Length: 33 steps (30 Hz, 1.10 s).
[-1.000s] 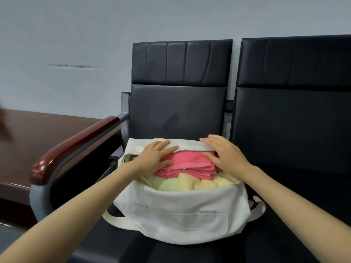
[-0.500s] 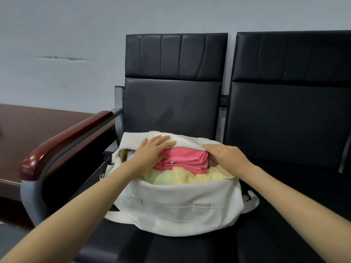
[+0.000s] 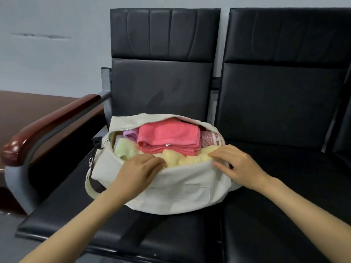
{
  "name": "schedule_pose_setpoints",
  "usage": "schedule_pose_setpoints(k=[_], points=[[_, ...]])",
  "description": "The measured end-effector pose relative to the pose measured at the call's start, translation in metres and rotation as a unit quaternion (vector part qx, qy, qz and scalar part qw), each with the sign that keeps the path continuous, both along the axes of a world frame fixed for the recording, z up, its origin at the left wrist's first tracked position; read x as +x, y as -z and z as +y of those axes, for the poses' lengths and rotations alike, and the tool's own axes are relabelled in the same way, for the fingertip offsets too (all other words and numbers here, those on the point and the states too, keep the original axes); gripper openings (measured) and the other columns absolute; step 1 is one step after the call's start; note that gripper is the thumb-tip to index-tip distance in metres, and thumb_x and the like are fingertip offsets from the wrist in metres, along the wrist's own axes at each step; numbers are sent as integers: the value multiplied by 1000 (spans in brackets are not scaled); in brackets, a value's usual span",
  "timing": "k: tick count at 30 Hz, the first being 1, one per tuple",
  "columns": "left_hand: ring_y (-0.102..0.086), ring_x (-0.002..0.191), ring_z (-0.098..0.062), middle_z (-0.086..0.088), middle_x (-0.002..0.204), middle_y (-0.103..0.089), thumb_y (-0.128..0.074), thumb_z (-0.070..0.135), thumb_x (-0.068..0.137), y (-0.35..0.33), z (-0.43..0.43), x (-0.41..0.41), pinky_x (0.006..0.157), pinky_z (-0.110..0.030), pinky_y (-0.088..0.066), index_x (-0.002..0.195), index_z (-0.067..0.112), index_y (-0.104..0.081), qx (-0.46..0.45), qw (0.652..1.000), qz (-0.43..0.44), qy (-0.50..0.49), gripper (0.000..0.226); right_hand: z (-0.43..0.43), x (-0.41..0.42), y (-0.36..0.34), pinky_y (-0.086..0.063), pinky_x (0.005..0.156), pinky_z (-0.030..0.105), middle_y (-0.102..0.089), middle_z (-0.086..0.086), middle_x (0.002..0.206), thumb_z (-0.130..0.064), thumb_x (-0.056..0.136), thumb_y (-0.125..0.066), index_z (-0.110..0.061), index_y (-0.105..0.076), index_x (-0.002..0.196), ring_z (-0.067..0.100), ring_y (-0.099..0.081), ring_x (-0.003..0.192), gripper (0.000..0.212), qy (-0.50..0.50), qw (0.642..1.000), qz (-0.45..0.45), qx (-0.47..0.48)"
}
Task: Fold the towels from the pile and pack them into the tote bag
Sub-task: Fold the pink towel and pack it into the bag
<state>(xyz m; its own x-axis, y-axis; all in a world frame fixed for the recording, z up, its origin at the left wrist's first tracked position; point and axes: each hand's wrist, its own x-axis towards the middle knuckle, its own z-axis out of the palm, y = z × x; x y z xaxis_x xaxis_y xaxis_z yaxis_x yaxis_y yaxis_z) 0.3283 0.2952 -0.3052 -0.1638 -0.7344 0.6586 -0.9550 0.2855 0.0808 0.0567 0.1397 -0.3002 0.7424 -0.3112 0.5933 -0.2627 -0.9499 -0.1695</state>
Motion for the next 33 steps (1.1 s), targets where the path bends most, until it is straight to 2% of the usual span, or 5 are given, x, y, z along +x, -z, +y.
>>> schedule_pose_setpoints(k=[6,15,21,27,33], points=[[-64,76,-22,3,81,-68,7,68,86,-14,7,-19,56,-29,-38,78,22,-58,165,975,-86,-122,80,20,30,11,-42,85,25,-68,-1,98,-33,87,-58,-11,-71,109,12,-55,93,34,-23,997,12,-73],[-60,83,-21,5,85,-63,-58,37,87,-20,24,-29,66,-36,-49,92,18,-69,117,992,44,-19,22,44,17,18,-42,69,24,-58,-4,72,-22,86,-65,-10,-69,75,11,-48,75,16,-40,992,-50,-105],[-50,76,-9,12,82,-58,-66,18,76,-27,24,-27,64,-34,-47,86,32,-50,65,993,97,24,24,38,33,-17,-43,77,22,-52,-14,85,-49,84,-56,-24,-54,88,5,-47,83,26,-51,989,88,104],[-56,78,-13,12,91,-58,-50,49,86,-40,31,-15,63,-34,-50,93,31,-54,96,994,48,19,20,24,42,-39,-30,81,23,-54,-14,84,-74,77,-38,-24,-61,92,7,-46,82,56,-12,975,222,-17],[-48,84,-9,14,85,-55,-48,70,82,-76,21,43,69,-27,-37,77,30,-49,250,948,-136,-140,41,-2,14,-59,-31,69,19,-43,-16,77,-60,82,-59,-31,-43,76,7,-41,83,34,67,959,277,-1]])
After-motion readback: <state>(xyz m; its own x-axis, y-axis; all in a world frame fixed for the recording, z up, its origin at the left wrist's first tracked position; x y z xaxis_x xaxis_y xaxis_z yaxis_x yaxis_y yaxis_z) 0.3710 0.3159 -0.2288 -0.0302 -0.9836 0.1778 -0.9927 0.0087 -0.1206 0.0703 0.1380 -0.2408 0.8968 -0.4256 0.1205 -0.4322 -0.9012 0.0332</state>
